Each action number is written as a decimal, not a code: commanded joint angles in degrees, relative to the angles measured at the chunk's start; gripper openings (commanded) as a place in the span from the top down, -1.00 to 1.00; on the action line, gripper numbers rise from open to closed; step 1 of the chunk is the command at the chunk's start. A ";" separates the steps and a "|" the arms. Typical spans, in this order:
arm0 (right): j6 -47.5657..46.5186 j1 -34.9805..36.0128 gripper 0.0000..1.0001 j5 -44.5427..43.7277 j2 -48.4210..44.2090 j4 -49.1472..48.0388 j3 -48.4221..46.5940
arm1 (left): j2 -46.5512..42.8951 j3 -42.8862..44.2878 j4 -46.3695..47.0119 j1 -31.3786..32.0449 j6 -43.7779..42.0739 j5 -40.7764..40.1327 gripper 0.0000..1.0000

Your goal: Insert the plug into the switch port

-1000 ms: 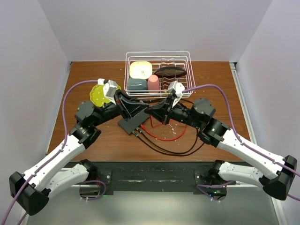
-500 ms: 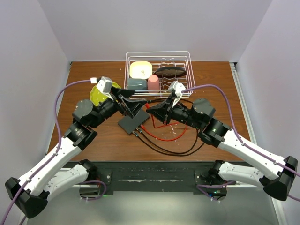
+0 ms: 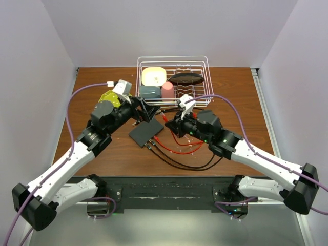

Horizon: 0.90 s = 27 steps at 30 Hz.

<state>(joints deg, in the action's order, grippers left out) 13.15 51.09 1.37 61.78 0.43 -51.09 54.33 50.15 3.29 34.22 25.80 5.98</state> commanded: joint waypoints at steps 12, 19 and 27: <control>-4.00 0.15 1.00 -13.93 19.95 2.39 0.11 | 18.35 -6.38 7.69 -12.23 -1.54 8.96 -0.94; -4.53 0.24 1.00 -15.95 30.06 1.77 -2.69 | 27.05 -8.92 13.23 -13.82 -1.90 10.98 -0.87; -4.80 0.24 1.00 -17.18 35.51 2.12 -4.89 | 34.18 -10.16 18.59 -15.49 -1.37 12.48 -0.75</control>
<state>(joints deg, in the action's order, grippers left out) 9.30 51.09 -13.10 96.57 3.51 -52.97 86.98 41.23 15.31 19.81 24.84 16.75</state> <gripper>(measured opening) 0.031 0.882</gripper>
